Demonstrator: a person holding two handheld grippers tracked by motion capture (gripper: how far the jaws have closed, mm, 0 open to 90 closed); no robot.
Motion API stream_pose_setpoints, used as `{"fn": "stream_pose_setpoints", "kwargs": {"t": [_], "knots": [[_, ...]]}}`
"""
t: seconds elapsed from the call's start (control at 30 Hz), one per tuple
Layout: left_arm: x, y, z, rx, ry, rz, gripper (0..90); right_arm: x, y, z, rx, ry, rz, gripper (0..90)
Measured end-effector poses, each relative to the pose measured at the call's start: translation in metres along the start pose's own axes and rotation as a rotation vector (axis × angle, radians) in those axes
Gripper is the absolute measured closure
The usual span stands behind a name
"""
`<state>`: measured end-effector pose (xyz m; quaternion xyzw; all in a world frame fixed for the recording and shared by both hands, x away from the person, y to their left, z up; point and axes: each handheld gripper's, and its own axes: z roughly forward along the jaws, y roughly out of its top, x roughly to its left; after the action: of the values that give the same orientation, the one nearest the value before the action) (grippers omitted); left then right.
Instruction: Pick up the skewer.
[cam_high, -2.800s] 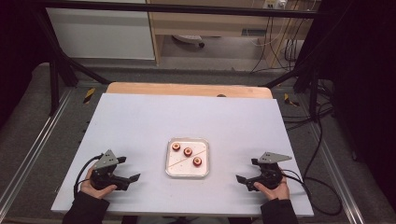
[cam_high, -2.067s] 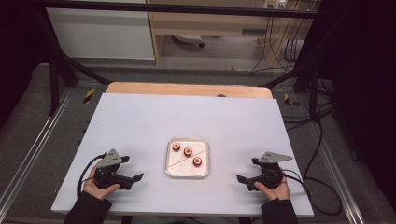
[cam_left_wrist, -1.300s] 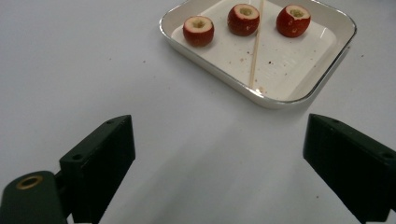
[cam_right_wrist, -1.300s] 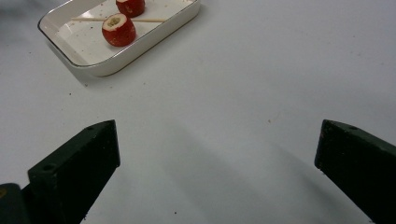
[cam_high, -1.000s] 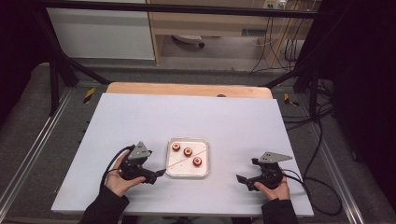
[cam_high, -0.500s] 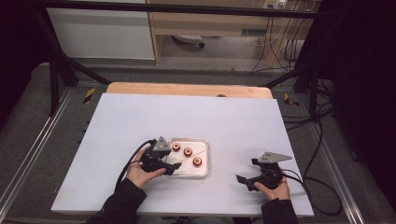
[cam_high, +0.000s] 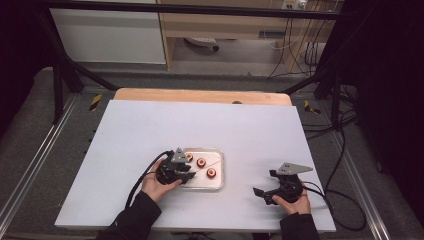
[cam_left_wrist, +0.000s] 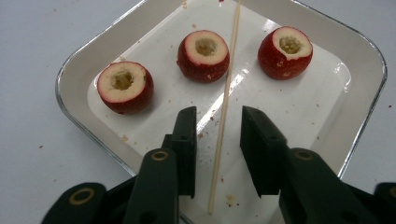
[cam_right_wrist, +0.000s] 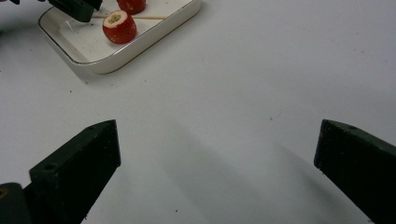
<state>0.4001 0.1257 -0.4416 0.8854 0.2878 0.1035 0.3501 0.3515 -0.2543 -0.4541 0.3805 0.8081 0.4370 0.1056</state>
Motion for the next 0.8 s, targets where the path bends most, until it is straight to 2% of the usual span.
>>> {"fn": "stream_pose_setpoints", "kwargs": {"t": [0.47,0.8], "knots": [[-0.0017,-0.0006,0.0024,-0.006,-0.014,0.003,86.7,-0.0001,0.0001,0.0002,0.0,0.003,0.0,0.9],[-0.0038,-0.0019,0.0025,-0.019,-0.007,0.01,88.5,-0.0001,0.0,0.0005,0.003,0.005,-0.003,0.9]]}}
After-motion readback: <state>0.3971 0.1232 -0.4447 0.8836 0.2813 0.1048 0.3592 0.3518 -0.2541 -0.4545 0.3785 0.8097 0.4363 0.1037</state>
